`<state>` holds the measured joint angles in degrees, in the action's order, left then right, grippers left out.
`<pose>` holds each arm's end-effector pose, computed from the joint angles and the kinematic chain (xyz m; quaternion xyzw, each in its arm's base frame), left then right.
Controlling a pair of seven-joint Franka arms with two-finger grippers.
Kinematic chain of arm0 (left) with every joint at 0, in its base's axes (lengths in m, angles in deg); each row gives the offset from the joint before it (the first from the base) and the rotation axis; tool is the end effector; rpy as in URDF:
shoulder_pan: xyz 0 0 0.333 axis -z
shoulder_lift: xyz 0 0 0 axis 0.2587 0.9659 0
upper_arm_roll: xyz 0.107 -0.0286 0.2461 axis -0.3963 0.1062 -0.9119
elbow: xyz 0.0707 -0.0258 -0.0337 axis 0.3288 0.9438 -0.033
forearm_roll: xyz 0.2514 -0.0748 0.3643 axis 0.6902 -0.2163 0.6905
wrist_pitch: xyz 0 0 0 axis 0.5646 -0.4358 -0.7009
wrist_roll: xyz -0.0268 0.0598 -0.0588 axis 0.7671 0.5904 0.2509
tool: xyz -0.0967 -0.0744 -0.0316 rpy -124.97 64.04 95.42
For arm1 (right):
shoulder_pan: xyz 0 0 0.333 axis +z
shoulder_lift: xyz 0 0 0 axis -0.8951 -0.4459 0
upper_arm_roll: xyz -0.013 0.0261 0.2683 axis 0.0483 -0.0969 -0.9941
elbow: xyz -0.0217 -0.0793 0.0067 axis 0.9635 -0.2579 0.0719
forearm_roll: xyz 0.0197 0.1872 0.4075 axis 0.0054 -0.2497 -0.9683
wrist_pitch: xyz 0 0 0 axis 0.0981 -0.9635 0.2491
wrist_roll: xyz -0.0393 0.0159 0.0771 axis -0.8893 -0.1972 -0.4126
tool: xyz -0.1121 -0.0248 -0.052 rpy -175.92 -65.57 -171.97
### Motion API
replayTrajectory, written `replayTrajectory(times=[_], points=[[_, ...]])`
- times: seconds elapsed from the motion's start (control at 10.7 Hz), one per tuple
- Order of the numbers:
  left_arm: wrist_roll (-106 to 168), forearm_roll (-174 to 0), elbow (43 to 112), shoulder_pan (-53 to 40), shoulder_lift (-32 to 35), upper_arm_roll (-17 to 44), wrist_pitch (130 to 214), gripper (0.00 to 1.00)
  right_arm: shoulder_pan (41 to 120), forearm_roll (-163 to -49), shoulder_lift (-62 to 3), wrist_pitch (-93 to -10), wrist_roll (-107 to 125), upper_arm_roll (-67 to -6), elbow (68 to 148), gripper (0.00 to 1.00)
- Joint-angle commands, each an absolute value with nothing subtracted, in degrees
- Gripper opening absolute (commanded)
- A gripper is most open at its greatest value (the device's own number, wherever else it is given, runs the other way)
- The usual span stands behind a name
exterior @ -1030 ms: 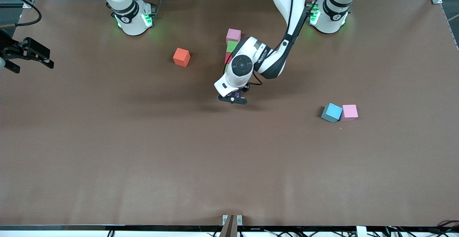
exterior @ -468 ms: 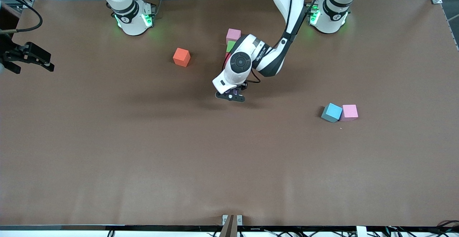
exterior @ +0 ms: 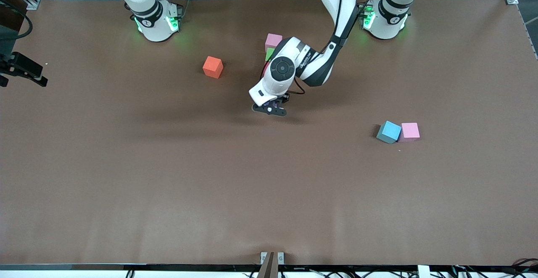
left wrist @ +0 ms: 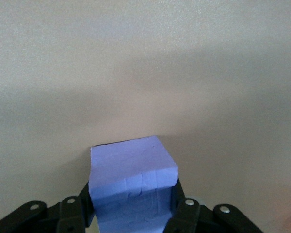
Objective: Arrange blocks into number 1
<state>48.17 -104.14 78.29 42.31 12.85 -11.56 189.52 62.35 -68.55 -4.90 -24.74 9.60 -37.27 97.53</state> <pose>0.4196 -0.5247 0.1026 0.9892 -0.0823 -0.0866 0.0844 0.6007 -0.0593 0.5864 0.9999 -0.0098 0.0120 0.0027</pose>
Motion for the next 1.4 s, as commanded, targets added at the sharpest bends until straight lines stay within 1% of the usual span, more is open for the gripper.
replayTrajectory(times=[0.0, 0.19, 0.37, 0.47, 0.66, 0.75, 0.94, 1.03, 1.12, 1.22, 1.31], points=[[47.32, -103.01, 80.60, 41.87, 11.55, -10.77, 190.42, 1.00, 62.11, -67.88, -4.19, -23.72, 10.41, -37.85, 97.64, 1.00], [47.40, -103.01, 80.51, 41.61, 11.11, -10.94, 190.25, 1.00, 62.64, -67.88, -4.54, -24.68, 10.42, -38.12, 97.64, 1.00], [47.75, -102.92, 80.34, 39.51, 6.91, -11.38, 189.11, 1.00, 62.64, -67.88, -4.81, -26.70, 10.41, -38.12, 97.64, 1.00], [48.19, -102.92, 80.25, 38.28, 4.10, -12.25, 186.84, 1.00, 62.82, -67.97, -4.81, -26.88, 10.41, -38.12, 97.73, 1.00], [48.37, -102.75, 79.90, 36.25, -0.82, -16.38, 181.48, 1.00, 64.83, -67.97, -4.81, -27.23, 10.41, -38.12, 98.00, 1.00], [48.89, -102.05, 79.98, 34.33, -3.46, -17.00, 178.85, 1.00, 65.80, -67.88, -4.89, -27.15, 10.41, -38.12, 98.17, 1.00], [54.84, -90.69, 79.20, 30.11, -8.64, -17.18, 174.01, 1.00, 67.38, -67.88, -4.98, -27.32, 10.41, -38.12, 99.22, 1.00], [55.74, -85.83, 77.10, 26.44, -10.15, -15.88, 169.38, 1.00, 68.00, -67.88, -5.07, -27.41, 10.41, -38.12, 99.31, 1.00], [55.49, -84.83, 74.65, 20.92, -11.38, -12.73, 165.07, 1.00, 68.61, -67.88, -5.33, -27.32, 10.41, -38.12, 99.40, 1.00], [55.32, -84.64, 72.97, 13.29, -12.61, -7.74, 161.11, 1.00, 68.97, -67.88, -5.33, -27.41, 10.41, -38.12, 99.58, 1.00], [54.44, -84.21, 71.73, 5.82, -15.23, -3.86, 158.37, 1.00, 68.97, -67.88, -5.33, -27.41, 10.41, -38.12, 99.58, 1.00]])
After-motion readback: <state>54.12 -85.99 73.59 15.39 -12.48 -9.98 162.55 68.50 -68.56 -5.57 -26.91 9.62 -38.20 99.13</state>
